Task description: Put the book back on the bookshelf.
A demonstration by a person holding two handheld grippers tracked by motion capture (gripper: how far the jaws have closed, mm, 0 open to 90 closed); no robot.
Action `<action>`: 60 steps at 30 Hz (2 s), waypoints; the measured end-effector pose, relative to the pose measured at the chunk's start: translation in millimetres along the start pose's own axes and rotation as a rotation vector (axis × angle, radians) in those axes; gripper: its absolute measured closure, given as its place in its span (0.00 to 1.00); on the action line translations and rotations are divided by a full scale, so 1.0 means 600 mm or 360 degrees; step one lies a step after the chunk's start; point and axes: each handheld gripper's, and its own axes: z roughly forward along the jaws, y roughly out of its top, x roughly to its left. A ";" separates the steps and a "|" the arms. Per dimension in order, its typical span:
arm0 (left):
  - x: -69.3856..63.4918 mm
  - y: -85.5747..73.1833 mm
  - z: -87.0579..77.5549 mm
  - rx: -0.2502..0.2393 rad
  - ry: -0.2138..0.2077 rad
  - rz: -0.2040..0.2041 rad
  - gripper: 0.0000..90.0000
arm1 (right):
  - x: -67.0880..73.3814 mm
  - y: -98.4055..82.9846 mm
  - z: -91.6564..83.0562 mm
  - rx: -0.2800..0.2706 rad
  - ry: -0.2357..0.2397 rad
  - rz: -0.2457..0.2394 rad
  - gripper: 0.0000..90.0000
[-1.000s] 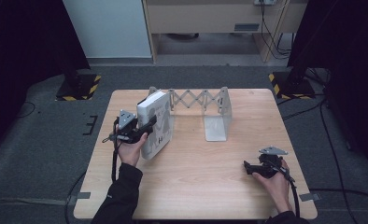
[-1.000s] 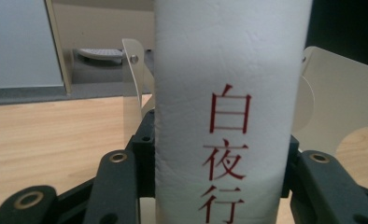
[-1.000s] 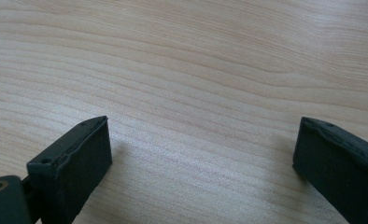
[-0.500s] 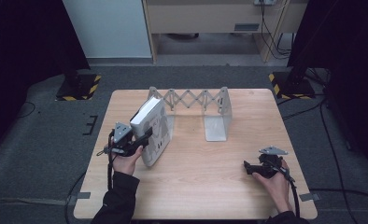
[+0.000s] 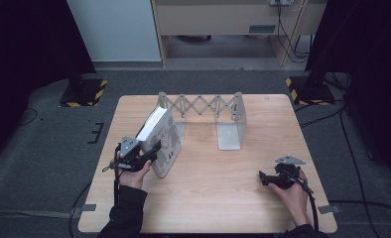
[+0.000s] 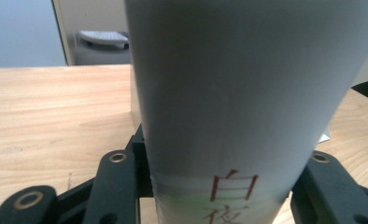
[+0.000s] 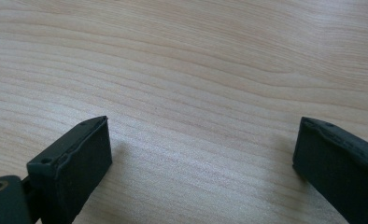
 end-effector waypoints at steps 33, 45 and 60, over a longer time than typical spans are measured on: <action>-0.006 0.021 0.051 -0.0050 0.0126 0.0063 0.57 | 0.000 0.000 0.000 0.0003 0.0004 0.0004 0.05; -0.017 0.011 0.056 -0.0048 0.0082 0.0072 0.55 | 0.000 0.000 0.001 0.0002 0.0003 0.0001 0.05; -0.036 0.008 0.073 -0.0053 0.0117 0.0096 0.55 | 0.001 0.002 0.002 0.0005 -0.0002 0.0010 0.05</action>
